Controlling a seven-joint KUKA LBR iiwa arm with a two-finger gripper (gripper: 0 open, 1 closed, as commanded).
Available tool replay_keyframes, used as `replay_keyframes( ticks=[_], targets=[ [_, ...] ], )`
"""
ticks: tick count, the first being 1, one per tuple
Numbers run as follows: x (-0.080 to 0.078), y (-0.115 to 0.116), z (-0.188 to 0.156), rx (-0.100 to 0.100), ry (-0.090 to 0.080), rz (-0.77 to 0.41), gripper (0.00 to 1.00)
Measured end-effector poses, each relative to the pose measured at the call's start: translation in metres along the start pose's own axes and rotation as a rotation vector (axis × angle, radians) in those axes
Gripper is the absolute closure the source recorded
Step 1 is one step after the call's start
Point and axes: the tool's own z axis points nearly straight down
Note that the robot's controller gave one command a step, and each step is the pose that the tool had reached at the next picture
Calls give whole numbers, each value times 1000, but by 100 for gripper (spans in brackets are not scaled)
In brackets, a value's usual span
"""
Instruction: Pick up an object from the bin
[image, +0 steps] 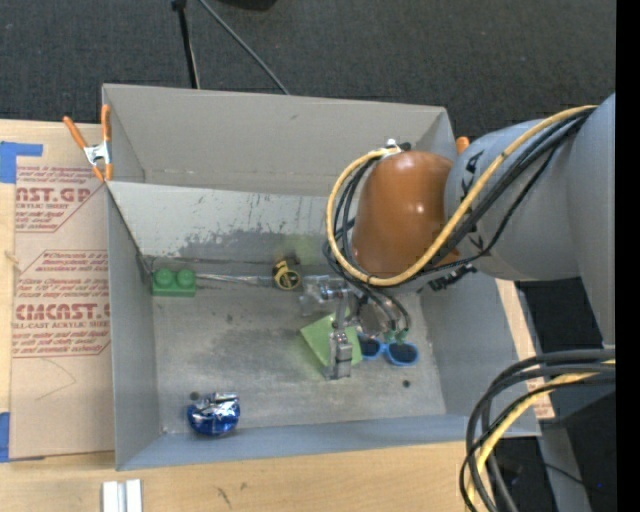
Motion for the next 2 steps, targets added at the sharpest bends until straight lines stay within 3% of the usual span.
replay_keyframes(
  ticks=[1, 2],
  targets=[
    [-35, -7, 47, 0, -8, -58, 0],
    [-35, -7, 45, 0, -10, -57, 100]
  ],
)
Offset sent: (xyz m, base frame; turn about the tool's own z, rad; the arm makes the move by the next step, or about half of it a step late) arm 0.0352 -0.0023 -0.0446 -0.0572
